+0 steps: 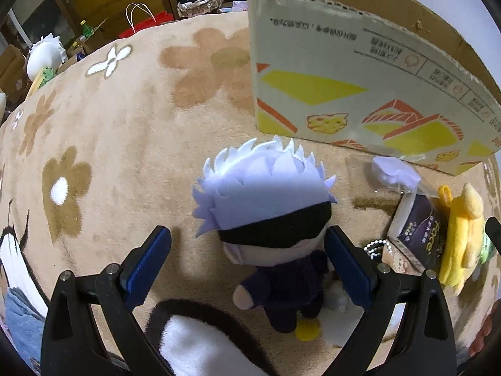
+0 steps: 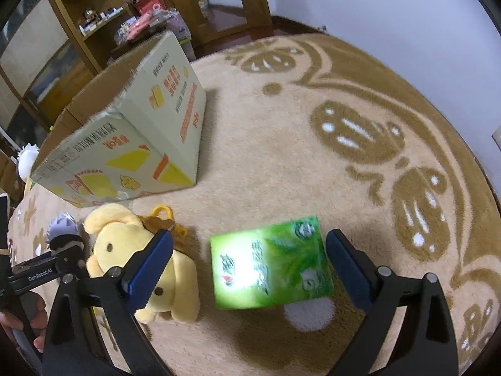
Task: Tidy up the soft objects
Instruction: 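Close the left tool on the doll while the right tool grasps the tissue pack, then lift both items over the box and open both tools to drop them inside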
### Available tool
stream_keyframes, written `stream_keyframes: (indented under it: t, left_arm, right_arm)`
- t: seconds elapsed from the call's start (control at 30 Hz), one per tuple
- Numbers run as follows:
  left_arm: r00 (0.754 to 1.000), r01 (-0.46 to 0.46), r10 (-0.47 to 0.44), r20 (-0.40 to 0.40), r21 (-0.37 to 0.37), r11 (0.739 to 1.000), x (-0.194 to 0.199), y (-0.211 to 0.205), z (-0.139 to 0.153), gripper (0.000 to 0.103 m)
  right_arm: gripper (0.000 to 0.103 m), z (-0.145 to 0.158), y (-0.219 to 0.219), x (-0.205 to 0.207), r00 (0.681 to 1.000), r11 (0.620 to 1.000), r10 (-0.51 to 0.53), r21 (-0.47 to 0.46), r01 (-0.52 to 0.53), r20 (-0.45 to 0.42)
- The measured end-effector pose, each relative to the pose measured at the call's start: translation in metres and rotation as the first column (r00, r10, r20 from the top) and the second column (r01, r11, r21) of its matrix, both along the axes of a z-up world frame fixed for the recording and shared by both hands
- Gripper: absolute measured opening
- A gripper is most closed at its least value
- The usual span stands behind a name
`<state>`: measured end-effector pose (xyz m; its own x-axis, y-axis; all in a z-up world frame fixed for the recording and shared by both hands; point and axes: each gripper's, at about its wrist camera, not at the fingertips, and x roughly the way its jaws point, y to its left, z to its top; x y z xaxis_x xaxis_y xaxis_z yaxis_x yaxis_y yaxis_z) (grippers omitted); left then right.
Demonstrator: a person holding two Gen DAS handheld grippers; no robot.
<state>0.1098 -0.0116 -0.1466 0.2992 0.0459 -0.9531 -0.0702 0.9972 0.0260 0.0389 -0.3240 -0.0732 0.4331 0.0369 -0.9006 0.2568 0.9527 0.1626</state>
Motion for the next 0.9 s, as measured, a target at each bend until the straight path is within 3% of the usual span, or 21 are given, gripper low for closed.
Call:
stream_keyframes:
  t: [0.13,0.2,0.27,0.43,0.7,0.9]
  left_arm:
    - [1.0,0.005,-0.005,-0.005,-0.017,1.0,0.001,0.001,-0.003,0.089]
    - [1.0,0.007,-0.008,-0.008,-0.023,1.0,0.001,-0.001,-0.003,0.086]
    - [1.0,0.021,-0.021,-0.002,-0.027,0.999,0.001,-0.003,-0.002,0.08]
    - [0.998,0.058,-0.059,-0.004,-0.059,0.997,-0.005,-0.013,-0.003,0.053]
    - [0.995,0.092,-0.092,0.034,0.004,0.996,-0.013,-0.027,0.004,0.047]
    - [0.988,0.041,-0.055,0.142,0.1,0.994,-0.019,-0.024,0.024,0.047]
  right_arm:
    - [0.092,-0.011,-0.005,0.001,0.999,1.0,-0.012,0.017,0.013,-0.05]
    - [0.083,-0.015,-0.006,0.001,0.998,0.999,-0.015,0.028,0.017,-0.065]
    - [0.082,-0.017,-0.006,0.002,0.997,1.0,-0.011,0.025,0.013,-0.07]
    - [0.082,-0.017,-0.001,0.002,0.997,1.0,0.014,-0.008,-0.015,-0.075]
    - [0.08,-0.011,0.0,0.002,0.999,1.0,0.03,0.001,-0.03,-0.044]
    - [0.079,0.015,0.004,-0.004,0.997,0.999,0.053,-0.001,-0.053,0.058]
